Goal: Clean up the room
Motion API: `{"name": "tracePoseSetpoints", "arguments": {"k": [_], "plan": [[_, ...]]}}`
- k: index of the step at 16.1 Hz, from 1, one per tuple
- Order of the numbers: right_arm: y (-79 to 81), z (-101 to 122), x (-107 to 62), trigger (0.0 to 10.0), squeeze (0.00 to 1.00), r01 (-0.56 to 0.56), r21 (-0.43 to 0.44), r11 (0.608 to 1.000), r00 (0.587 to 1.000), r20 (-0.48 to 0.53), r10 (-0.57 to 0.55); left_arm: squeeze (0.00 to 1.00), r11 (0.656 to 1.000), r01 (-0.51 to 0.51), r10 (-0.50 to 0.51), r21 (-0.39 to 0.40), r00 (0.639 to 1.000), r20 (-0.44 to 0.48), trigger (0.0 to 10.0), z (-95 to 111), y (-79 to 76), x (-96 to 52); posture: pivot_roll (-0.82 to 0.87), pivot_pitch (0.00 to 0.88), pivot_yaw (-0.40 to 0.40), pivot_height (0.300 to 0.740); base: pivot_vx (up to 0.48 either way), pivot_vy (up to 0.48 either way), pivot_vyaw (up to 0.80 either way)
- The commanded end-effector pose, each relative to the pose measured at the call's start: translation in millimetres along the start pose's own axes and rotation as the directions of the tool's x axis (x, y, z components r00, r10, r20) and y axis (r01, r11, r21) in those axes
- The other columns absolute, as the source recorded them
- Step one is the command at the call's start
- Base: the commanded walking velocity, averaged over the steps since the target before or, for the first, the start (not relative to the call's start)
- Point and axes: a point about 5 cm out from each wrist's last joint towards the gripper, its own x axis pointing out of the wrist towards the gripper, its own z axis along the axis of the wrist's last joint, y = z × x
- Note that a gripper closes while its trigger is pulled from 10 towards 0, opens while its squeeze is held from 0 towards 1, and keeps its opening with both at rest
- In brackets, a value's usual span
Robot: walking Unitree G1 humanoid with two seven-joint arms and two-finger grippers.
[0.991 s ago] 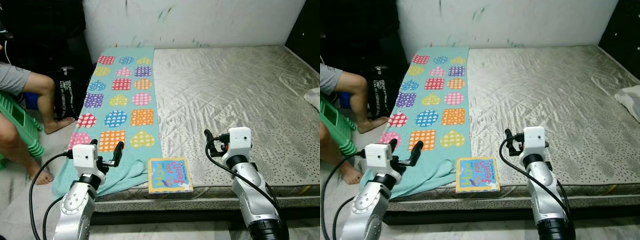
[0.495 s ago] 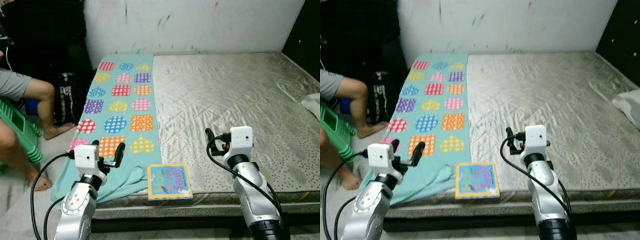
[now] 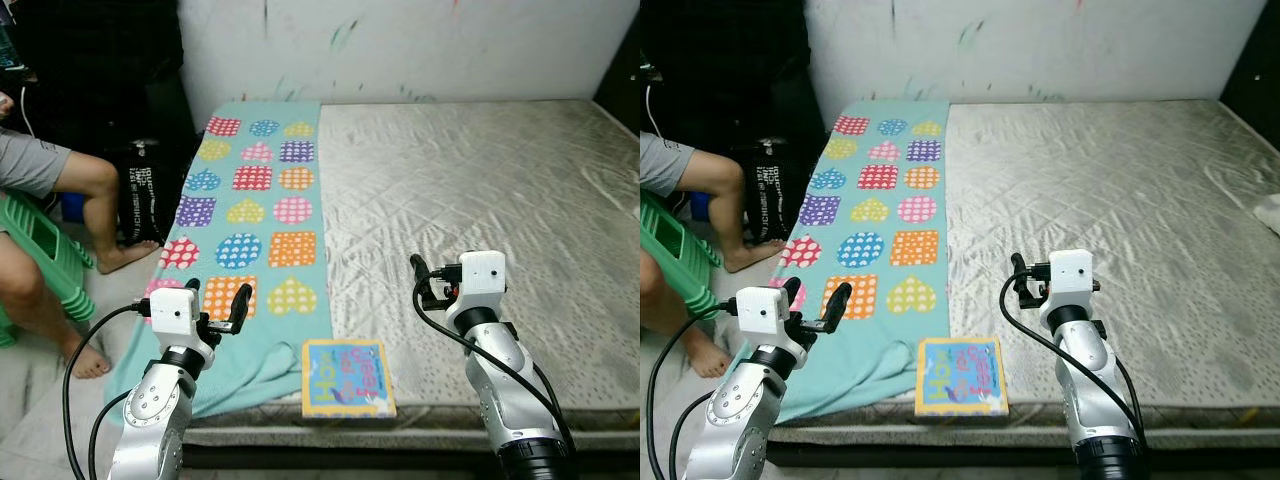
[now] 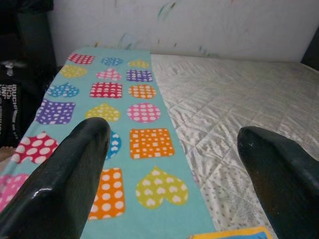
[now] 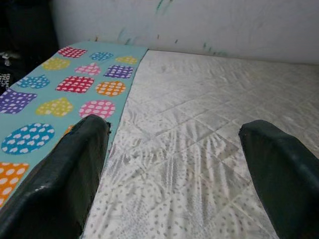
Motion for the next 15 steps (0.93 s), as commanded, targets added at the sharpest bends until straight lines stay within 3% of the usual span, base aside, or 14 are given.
{"name": "tracePoseSetpoints", "arguments": {"k": [1,8,9,11,12,15], "plan": [[-0.4,2,0.3,10.0,0.0,0.004,0.001,1.0,1.0,0.008,-0.004,0.0,1.0,-0.003,0.003,0.012,1.0,-0.005,10.0,0,2.1,0.8,0.0,0.0,0.047,0.74,0.255,0.0,0.0],[-0.4,1,1.0,10.0,0.0,0.007,0.0,1.0,1.0,0.007,-0.007,0.0,0.999,-0.048,0.049,0.021,0.998,-0.045,10.0,-4,4.4,3.8,0.01,0.0,0.047,0.74,0.0,0.0,0.0],[-0.2,1,1.2,10.0,0.0,0.006,0.001,1.0,1.0,0.007,-0.006,0.0,0.999,-0.035,0.033,-0.023,0.997,-0.063,10.0,-8,2.7,3.5,0.01,0.0,0.047,0.74,0.0,0.0,0.0],[-0.3,1,1.4,10.0,0.0,0.005,0.001,1.0,1.0,0.007,-0.005,0.0,1.0,-0.018,0.019,0.004,0.994,-0.108,10.0,-14,0.5,2.0,0.01,0.0,0.046,0.74,0.0,0.0,0.0],[-0.1,1,1.5,10.0,0.0,0.004,0.002,1.0,1.0,0.007,-0.004,0.0,0.991,-0.01,0.029,0.132,0.99,-0.141,10.0,-19,1.1,1.6,0.01,0.0,0.046,0.74,0.0,0.0,0.0],[0.5,2,1.8,10.0,0.0,0.004,0.002,1.0,1.0,0.008,-0.004,0.0,0.984,0.001,0.024,0.178,0.99,-0.136,10.0,-18,1.6,2.6,0.0,0.0,0.047,0.74,0.0,0.0,0.0]]}}
